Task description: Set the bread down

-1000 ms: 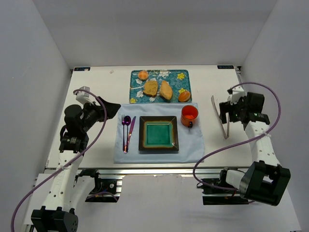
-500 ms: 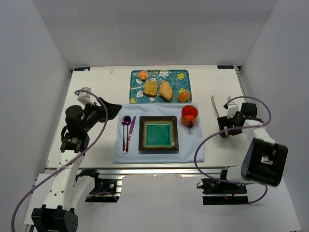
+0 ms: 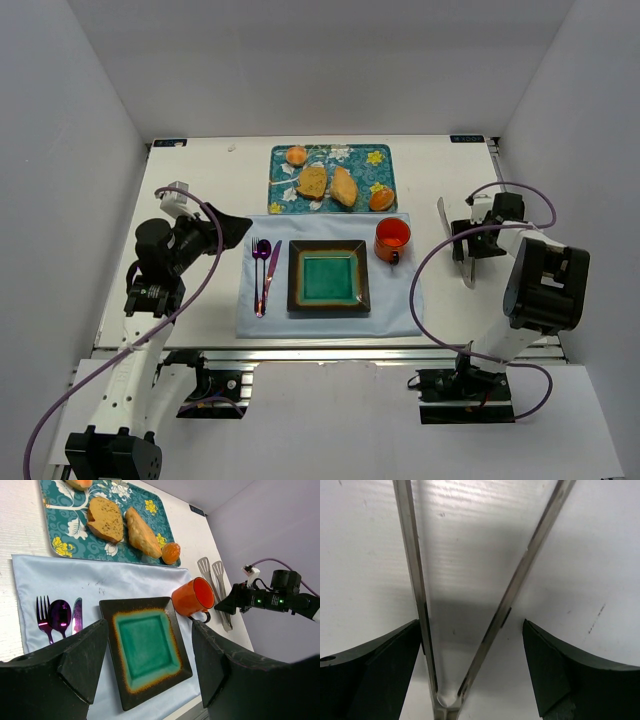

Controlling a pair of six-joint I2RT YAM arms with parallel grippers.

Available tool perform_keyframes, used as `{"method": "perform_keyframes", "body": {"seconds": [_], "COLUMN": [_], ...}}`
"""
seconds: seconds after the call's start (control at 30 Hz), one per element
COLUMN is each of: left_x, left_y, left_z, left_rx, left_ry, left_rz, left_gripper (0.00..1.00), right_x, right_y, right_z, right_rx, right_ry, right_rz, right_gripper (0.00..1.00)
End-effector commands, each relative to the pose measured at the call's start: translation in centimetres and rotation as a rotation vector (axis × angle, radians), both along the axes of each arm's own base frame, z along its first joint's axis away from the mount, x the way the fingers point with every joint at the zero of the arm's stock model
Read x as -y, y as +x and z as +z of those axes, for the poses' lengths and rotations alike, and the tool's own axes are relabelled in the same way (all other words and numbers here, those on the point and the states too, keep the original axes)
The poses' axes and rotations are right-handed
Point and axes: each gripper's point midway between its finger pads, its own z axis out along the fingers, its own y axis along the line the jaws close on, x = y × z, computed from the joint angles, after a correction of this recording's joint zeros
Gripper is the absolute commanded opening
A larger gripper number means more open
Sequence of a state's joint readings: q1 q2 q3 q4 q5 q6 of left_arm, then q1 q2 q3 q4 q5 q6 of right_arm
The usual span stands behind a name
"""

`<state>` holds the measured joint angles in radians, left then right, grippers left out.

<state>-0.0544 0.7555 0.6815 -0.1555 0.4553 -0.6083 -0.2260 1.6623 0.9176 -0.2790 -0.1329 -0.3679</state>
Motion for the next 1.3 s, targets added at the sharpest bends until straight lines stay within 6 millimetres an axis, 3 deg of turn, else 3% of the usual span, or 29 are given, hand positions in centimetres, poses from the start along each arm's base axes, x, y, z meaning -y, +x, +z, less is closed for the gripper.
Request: {"method": "perform_keyframes", "body": {"seconds": [0.0, 0.3, 0.4, 0.5, 0.53, 0.63, 0.7, 0.77, 0.97, 1.07, 1.2, 1.27], "left_x": [-0.2, -0.1, -0.2, -0.3, -0.3, -0.3, -0.3, -0.3, 0.0, 0.0, -0.1, -0.3], "left_y": [-0.2, 0.3, 0.5, 0.6, 0.6, 0.5, 0.5, 0.5, 1.0, 1.1, 1.0, 0.9], "left_z": [0.3, 0.2, 0.4, 0.5, 0.6, 0.5, 0.5, 0.7, 0.6, 1.0, 1.4, 1.4], "left_rx": [0.007, -0.002, 0.0, 0.002, 0.005, 0.001, 0.003, 0.004, 0.003, 0.012, 0.018, 0.015], "left_ry": [0.001, 0.002, 0.008, 0.007, 0.008, 0.007, 0.007, 0.008, 0.006, 0.005, 0.009, 0.013], "left_rz": [0.011, 0.005, 0.008, 0.016, 0.018, 0.018, 0.021, 0.019, -0.002, -0.001, 0.006, 0.013], "left_gripper": [0.77, 0.77, 0.77, 0.77, 0.77, 0.77, 0.77, 0.77, 0.77, 0.77, 0.77, 0.77], "right_x": [-0.2, -1.1, -1.3, -1.5, -1.6, -2.1, -2.8, -3.5, -8.8, -11.7, -15.5, -16.3], "right_y": [1.8, 3.9, 4.2, 3.9, 3.7, 3.9, 4.5, 5.8, 8.8, 9.8, 9.9, 10.1], "right_z": [0.4, -0.1, -0.2, -0.1, -0.2, 1.2, 3.3, 5.7, 12.8, 14.3, 14.4, 14.4], "right_rx": [0.041, 0.054, 0.046, 0.041, 0.037, 0.064, 0.108, 0.163, 0.272, 0.281, 0.261, 0.255], "right_ry": [0.001, 0.001, 0.012, 0.018, 0.022, 0.044, 0.074, 0.091, 0.198, 0.259, 0.292, 0.295], "right_rz": [-0.008, 0.011, 0.023, 0.04, 0.038, 0.05, 0.071, 0.09, 0.2, 0.249, 0.324, 0.342], "right_gripper": [0.85, 0.82, 0.69, 0.47, 0.35, 0.2, 0.18, 0.18, 0.3, 0.37, 0.47, 0.49]}}
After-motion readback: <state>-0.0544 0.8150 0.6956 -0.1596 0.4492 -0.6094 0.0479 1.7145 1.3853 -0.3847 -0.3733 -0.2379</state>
